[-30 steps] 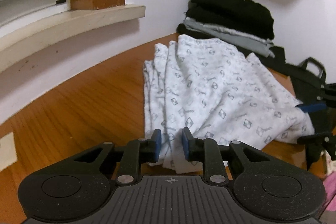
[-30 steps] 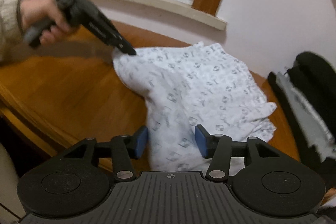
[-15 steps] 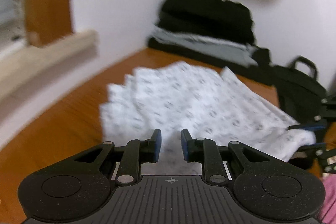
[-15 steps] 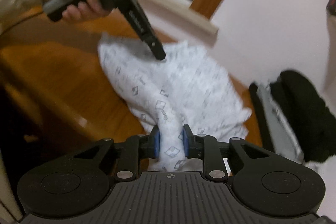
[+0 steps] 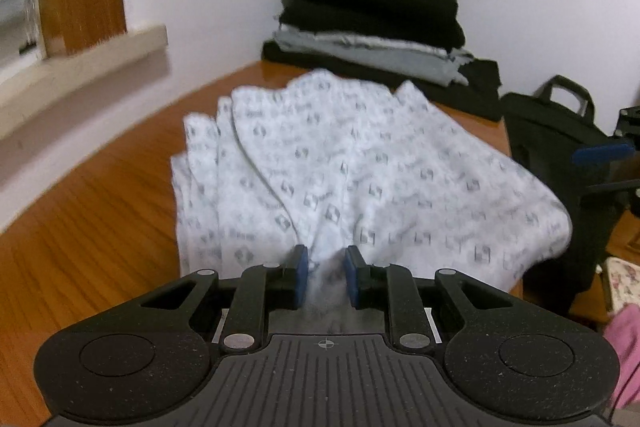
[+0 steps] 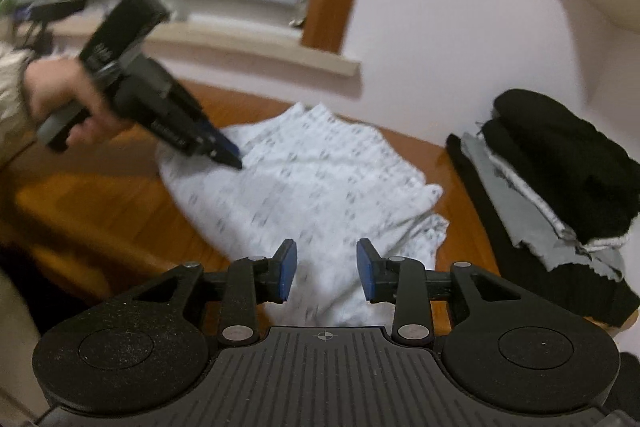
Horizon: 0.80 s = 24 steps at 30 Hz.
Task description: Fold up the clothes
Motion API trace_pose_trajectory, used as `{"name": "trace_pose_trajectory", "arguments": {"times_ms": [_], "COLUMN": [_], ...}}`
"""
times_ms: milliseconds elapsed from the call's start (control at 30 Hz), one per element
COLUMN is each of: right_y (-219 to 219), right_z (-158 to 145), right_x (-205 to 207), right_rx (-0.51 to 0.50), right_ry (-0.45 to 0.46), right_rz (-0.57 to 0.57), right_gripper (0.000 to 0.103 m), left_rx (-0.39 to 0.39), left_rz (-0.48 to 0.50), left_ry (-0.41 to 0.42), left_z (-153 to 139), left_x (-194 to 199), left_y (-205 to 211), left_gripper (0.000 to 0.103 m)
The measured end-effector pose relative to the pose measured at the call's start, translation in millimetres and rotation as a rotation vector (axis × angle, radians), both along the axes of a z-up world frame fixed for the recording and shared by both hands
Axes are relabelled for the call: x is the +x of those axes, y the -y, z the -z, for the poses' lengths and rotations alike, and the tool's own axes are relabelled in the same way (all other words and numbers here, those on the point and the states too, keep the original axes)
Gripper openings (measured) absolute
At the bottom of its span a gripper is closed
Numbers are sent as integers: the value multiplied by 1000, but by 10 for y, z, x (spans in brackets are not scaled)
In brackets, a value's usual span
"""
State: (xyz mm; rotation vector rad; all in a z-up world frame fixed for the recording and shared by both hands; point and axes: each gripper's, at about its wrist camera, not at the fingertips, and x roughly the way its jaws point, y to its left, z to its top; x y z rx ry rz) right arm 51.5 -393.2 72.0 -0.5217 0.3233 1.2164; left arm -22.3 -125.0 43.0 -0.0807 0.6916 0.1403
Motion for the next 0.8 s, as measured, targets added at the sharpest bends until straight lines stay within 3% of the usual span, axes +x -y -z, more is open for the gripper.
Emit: {"name": "trace_pose_trajectory", "arguments": {"times_ms": [100, 200, 267, 400, 567, 700, 800], "right_y": [-234, -403, -413, -218, -238, -242, -293], "right_z": [75, 232, 378, 565, 518, 420, 455], "right_x": [42, 69, 27, 16, 99, 373, 701], "right_rx": [41, 34, 2, 76, 77, 105, 118], "right_ry": [-44, -132, -122, -153, -160, -183, -245], "right_rz": [17, 8, 4, 28, 27, 117, 179], "right_gripper": [33, 33, 32, 33, 35, 46, 51], "left_rx": [2, -13, -7, 15, -6, 30, 38], "left_rz": [5, 50, 78, 91, 75, -19, -91], "left_ry": [57, 71, 50, -11, -26, -9, -14], "left_z": [-112, -124, -63, 135, 150, 22, -8], "left_x": [56, 125, 174, 273, 297, 280, 316], "left_y": [64, 157, 235, 281, 147, -87, -350], "left_gripper": [32, 32, 32, 35, 38, 40, 54]}}
